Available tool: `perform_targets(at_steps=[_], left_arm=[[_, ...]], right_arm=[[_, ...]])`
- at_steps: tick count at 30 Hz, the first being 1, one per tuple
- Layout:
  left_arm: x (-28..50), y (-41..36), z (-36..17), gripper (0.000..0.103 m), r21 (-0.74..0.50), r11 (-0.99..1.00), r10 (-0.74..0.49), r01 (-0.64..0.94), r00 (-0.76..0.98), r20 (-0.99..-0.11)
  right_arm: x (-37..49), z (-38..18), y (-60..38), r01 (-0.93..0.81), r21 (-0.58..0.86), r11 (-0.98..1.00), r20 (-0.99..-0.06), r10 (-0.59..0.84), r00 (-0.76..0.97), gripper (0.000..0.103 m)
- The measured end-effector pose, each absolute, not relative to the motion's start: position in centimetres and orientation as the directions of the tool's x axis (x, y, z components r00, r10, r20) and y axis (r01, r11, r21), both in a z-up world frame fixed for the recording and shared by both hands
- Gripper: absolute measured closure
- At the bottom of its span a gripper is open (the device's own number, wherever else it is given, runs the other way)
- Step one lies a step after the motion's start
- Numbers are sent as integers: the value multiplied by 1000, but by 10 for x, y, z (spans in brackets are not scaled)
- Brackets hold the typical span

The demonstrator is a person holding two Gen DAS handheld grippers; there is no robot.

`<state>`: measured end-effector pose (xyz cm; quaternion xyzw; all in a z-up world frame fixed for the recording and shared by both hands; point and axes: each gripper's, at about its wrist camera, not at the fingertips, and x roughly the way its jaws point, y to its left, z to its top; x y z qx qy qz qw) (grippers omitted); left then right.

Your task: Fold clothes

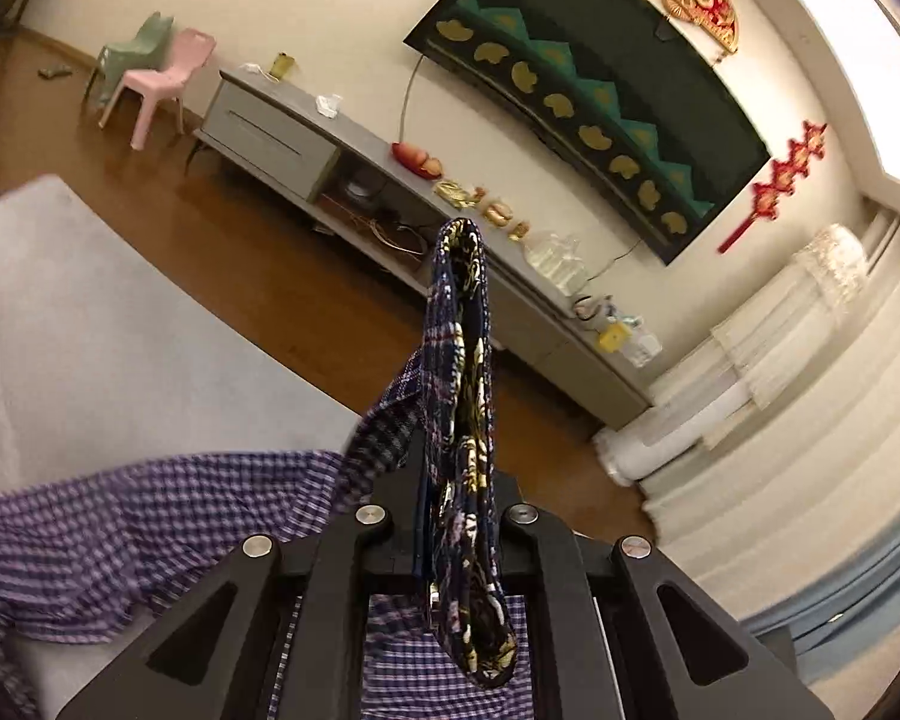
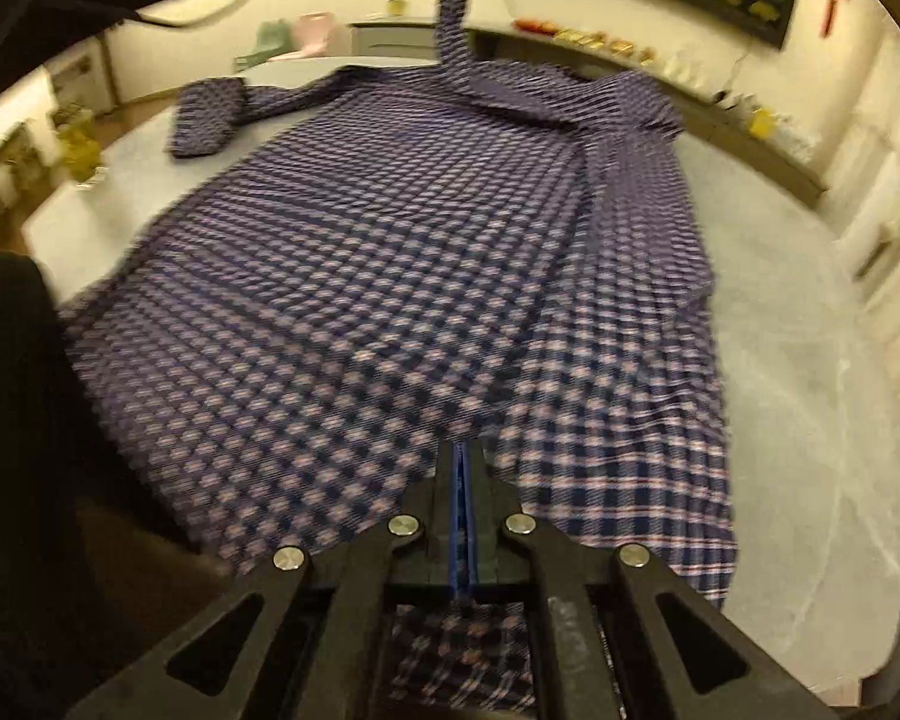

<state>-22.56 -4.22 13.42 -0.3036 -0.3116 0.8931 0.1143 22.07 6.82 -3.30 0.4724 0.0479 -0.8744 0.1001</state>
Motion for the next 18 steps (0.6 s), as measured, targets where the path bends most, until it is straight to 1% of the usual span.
perform_targets(at_steps=[1, 2, 3, 4, 6, 9, 12, 16, 18], left_arm=[[-222, -42, 136, 95, -632, -774, 400, -31, -798, -451], [-220, -43, 139, 95, -639, -767, 414, -53, -802, -430], [-219, -43, 144, 95, -646, -760, 431, -80, -805, -408], [-218, -44, 149, 95, -651, -751, 448, -106, -807, -385], [-215, -42, 158, 95, -645, -748, 481, -155, -797, -366], [-207, -34, 165, 95, -613, -763, 502, -203, -784, -366], [-198, -25, 156, 95, -577, -786, 513, -223, -756, -406], [-174, -25, 126, 94, -548, -803, 527, -236, -710, -467], [-159, -32, 102, 94, -555, -799, 540, -230, -680, -496]], right_arm=[[227, -26, 77, 238, 65, -969, -834, -184, -521, 100], [234, -14, 93, 238, 142, -961, -812, -250, -527, 100], [237, -4, 109, 217, 195, -956, -789, -285, -544, 100], [238, 2, 128, 177, 241, -954, -769, -299, -564, 100], [245, 8, 173, 67, 258, -964, -761, -246, -600, 100], [245, -21, 197, -29, 162, -986, -836, -122, -535, 100], [265, -37, 191, 17, 117, -993, -879, -111, -464, 99], [285, -27, 193, 100, 85, -991, -906, -119, -406, 99], [275, -7, 209, 101, 39, -994, -891, -80, -448, 98]])
